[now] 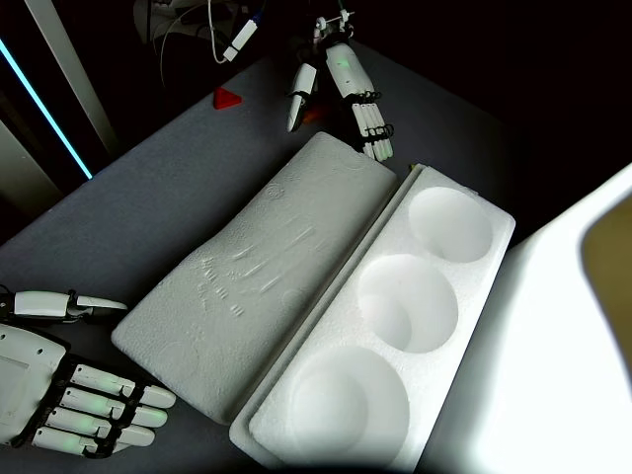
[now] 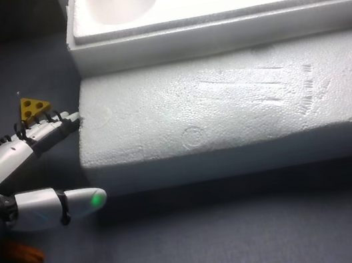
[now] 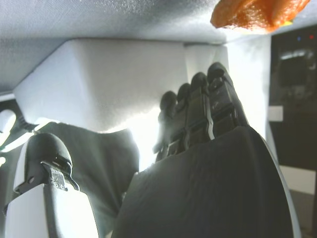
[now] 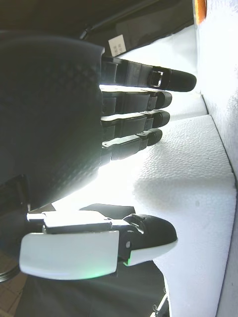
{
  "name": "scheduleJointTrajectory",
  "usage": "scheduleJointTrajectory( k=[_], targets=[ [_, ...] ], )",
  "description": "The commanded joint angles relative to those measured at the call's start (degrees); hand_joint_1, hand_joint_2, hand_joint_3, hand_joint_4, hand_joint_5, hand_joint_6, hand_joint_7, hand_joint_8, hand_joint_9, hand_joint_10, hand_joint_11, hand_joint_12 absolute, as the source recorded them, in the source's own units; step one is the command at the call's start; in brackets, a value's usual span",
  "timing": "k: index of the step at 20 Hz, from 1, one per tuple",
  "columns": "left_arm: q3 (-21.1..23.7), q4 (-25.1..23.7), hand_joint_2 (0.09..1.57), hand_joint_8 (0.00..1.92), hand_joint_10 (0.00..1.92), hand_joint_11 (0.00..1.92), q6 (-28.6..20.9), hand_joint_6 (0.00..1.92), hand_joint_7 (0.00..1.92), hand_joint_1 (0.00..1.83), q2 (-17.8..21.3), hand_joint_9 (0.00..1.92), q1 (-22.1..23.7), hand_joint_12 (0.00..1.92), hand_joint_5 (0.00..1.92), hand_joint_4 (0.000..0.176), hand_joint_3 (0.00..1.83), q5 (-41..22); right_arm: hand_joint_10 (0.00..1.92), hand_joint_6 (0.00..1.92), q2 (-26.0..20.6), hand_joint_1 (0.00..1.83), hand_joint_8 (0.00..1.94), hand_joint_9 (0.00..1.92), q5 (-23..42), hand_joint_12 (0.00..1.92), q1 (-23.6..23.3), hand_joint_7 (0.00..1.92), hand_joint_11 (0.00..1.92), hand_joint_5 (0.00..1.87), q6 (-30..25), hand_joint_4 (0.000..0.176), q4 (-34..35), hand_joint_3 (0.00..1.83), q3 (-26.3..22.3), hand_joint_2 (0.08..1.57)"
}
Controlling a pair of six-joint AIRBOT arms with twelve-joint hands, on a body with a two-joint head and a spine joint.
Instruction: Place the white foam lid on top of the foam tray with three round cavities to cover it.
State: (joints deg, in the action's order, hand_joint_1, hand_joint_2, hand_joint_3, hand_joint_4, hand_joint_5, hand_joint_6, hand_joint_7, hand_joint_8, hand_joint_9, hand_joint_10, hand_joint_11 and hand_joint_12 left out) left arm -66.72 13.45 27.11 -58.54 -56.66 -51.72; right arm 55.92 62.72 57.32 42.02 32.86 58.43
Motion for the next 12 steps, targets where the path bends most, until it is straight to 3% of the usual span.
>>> scheduleJointTrajectory(
  k=[1, 2, 3, 8, 9, 10, 12],
  targets=[
    [-0.11, -0.57, 1.03, 0.00, 0.00, 0.00, -0.61, 0.02, 0.00, 0.55, -0.13, 0.00, 0.47, 0.00, 0.16, 0.000, 0.02, -6.50, 0.01, 0.00, -0.30, 0.53, 0.00, 0.02, 6.89, 1.12, -0.31, 0.00, 0.00, 0.00, -0.68, 0.000, -0.94, 0.00, 0.28, 1.15],
    [0.00, -0.68, 1.05, 0.00, 0.00, 0.00, -0.77, 0.02, 0.00, 0.55, -0.12, 0.00, 0.46, 0.00, 0.16, 0.000, 0.02, -6.90, 0.01, 0.00, -0.29, 0.53, 0.00, 0.03, 7.11, 1.12, -0.33, 0.00, 0.00, 0.00, -0.96, 0.000, -1.20, 0.01, 0.27, 1.16],
    [0.13, -0.85, 1.07, 0.00, 0.00, 0.00, -1.06, 0.02, 0.00, 0.52, -0.10, 0.00, 0.46, 0.00, 0.16, 0.000, 0.03, -7.34, 0.06, 0.01, -0.29, 0.41, 0.01, 0.10, 7.35, 1.36, -0.33, 0.06, 0.00, 0.03, -1.21, 0.000, -1.40, 0.00, 0.22, 1.15],
    [2.22, -1.27, 1.09, 0.00, 0.00, 0.00, -2.06, 0.01, 0.00, 0.51, 0.80, 0.00, -0.57, 0.00, 0.15, 0.000, 0.03, -11.28, 0.11, 0.02, -0.57, 0.49, 0.01, 0.09, 9.11, 1.37, -0.32, 0.09, 0.00, 0.06, -2.51, 0.000, -3.29, 0.00, -0.85, 1.26],
    [3.29, -1.31, 1.10, 0.00, 0.00, 0.00, -2.55, 0.01, 0.00, 0.53, 1.36, 0.00, -1.53, 0.00, 0.16, 0.000, 0.02, -13.13, 0.43, 0.06, -1.70, 0.55, 0.01, 0.01, 9.87, 1.61, -0.26, 0.12, 0.00, 0.06, -2.51, 0.000, -4.01, 0.00, -1.96, 1.24],
    [4.21, -1.32, 1.11, 0.00, 0.00, 0.00, -2.83, 0.01, 0.00, 0.54, 1.88, 0.00, -2.27, 0.00, 0.16, 0.000, 0.02, -14.61, 0.64, 0.09, -2.37, 0.52, 0.03, 0.00, 10.64, 1.72, -0.06, 0.16, 0.00, 0.07, -2.51, 0.000, -4.41, 0.00, -2.85, 1.23],
    [5.43, -1.32, 1.11, 0.00, 0.00, 0.00, -3.16, 0.01, 0.00, 0.52, 2.59, 0.00, -3.23, 0.00, 0.16, 0.000, 0.02, -16.77, 0.55, 0.11, -3.38, 0.49, 0.02, 0.00, 12.38, 1.70, 0.77, 0.15, 0.00, 0.08, -2.57, 0.000, -4.79, 0.00, -4.34, 1.23]
  ],
)
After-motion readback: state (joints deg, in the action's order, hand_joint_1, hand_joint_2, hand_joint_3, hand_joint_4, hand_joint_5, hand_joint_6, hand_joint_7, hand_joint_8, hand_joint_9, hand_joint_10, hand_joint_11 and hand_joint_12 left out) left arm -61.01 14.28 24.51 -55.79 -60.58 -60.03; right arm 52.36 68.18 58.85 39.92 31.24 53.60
